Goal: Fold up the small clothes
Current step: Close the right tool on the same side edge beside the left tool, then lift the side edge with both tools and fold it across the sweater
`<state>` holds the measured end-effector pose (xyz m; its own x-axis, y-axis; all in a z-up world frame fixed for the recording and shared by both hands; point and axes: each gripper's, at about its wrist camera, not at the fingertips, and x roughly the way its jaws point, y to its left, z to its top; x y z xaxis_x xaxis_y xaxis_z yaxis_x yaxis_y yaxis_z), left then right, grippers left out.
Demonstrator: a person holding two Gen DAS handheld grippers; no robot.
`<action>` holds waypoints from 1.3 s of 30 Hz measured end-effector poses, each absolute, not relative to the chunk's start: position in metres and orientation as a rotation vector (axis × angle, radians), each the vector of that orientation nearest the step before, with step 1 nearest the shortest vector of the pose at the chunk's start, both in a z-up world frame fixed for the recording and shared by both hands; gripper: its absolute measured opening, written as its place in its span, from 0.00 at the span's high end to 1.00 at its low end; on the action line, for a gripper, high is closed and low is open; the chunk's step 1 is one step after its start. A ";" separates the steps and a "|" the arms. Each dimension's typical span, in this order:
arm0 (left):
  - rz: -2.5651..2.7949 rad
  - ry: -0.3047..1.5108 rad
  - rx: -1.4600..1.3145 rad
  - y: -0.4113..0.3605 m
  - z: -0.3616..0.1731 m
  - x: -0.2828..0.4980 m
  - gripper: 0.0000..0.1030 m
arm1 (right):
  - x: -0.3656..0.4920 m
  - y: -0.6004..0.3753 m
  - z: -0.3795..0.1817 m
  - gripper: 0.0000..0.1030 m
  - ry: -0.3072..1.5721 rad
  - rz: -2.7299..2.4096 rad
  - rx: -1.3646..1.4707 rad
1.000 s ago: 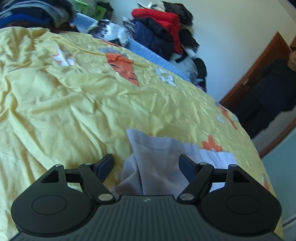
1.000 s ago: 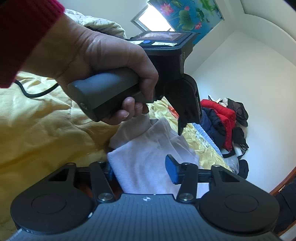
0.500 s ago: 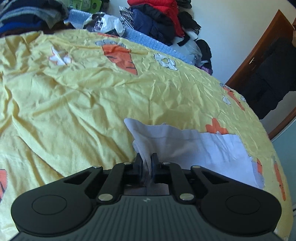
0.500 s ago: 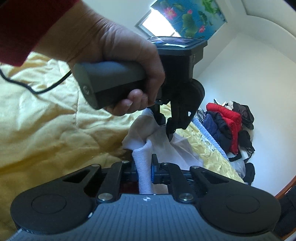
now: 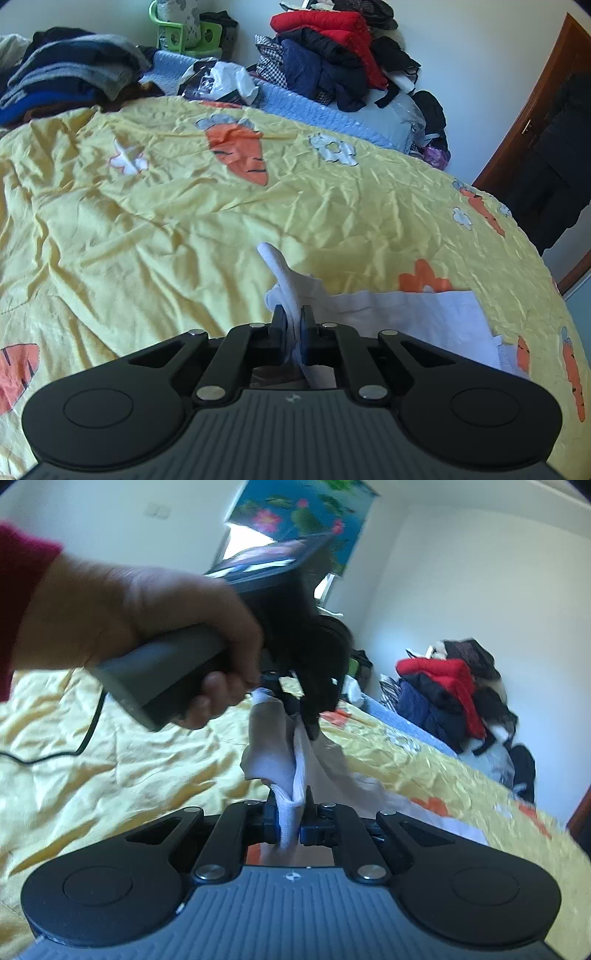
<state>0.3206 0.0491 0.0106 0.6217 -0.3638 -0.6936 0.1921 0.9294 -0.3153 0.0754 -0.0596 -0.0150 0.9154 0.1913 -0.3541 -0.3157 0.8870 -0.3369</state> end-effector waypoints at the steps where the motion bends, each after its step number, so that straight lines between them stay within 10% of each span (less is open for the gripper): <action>1: -0.319 0.840 -0.221 0.046 0.014 0.319 0.94 | 0.076 -0.067 -0.012 0.91 0.318 0.261 -0.377; 39: -0.385 0.816 0.007 -0.153 0.023 0.306 0.95 | 0.066 -0.235 -0.014 0.91 0.388 0.098 0.079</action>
